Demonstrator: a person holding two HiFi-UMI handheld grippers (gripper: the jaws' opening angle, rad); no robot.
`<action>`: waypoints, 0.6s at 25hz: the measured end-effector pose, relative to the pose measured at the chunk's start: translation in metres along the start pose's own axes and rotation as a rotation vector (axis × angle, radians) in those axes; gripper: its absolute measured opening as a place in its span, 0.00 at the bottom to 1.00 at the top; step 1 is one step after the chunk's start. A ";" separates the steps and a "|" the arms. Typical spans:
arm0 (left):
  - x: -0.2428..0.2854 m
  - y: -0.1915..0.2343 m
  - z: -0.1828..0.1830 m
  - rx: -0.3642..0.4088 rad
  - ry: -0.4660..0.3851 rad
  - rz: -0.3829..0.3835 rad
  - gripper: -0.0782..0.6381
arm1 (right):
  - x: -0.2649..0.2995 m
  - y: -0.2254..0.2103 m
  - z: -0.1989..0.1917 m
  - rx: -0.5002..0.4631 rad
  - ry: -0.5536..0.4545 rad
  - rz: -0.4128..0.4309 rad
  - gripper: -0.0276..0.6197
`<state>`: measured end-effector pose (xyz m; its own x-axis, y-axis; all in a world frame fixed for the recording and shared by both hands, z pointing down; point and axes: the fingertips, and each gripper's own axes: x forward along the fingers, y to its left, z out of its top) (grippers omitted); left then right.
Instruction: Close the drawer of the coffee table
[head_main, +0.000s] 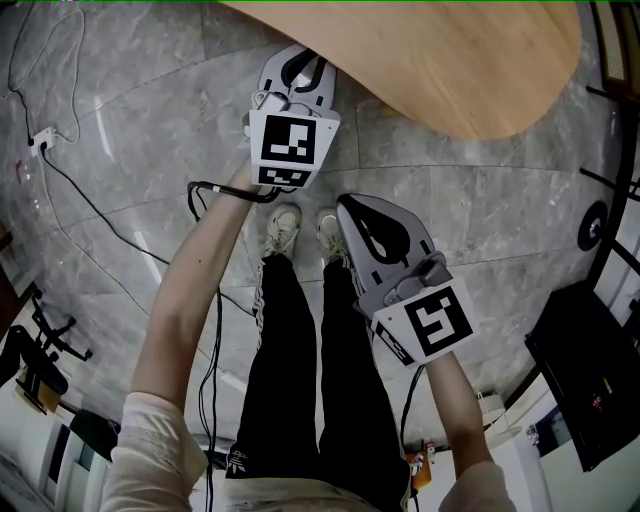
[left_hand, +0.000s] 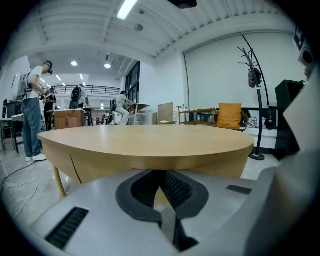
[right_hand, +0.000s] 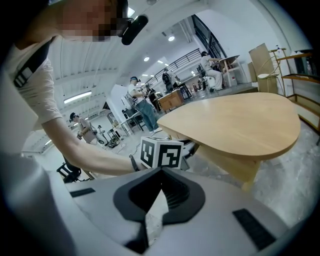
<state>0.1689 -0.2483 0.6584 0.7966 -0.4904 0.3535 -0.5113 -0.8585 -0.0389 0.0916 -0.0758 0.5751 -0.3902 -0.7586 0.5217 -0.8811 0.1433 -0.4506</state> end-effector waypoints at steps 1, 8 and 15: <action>0.001 0.000 -0.001 0.001 0.015 -0.005 0.12 | 0.001 0.001 0.001 -0.005 -0.001 0.003 0.05; -0.001 0.004 -0.009 -0.029 0.166 -0.008 0.12 | 0.000 0.012 0.024 -0.034 -0.029 -0.009 0.05; -0.050 0.019 0.024 -0.096 0.219 0.064 0.12 | -0.019 0.028 0.086 -0.101 -0.101 -0.026 0.05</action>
<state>0.1274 -0.2439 0.6178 0.6779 -0.4906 0.5475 -0.5952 -0.8034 0.0171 0.0978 -0.1119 0.4900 -0.3424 -0.8222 0.4547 -0.9150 0.1818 -0.3603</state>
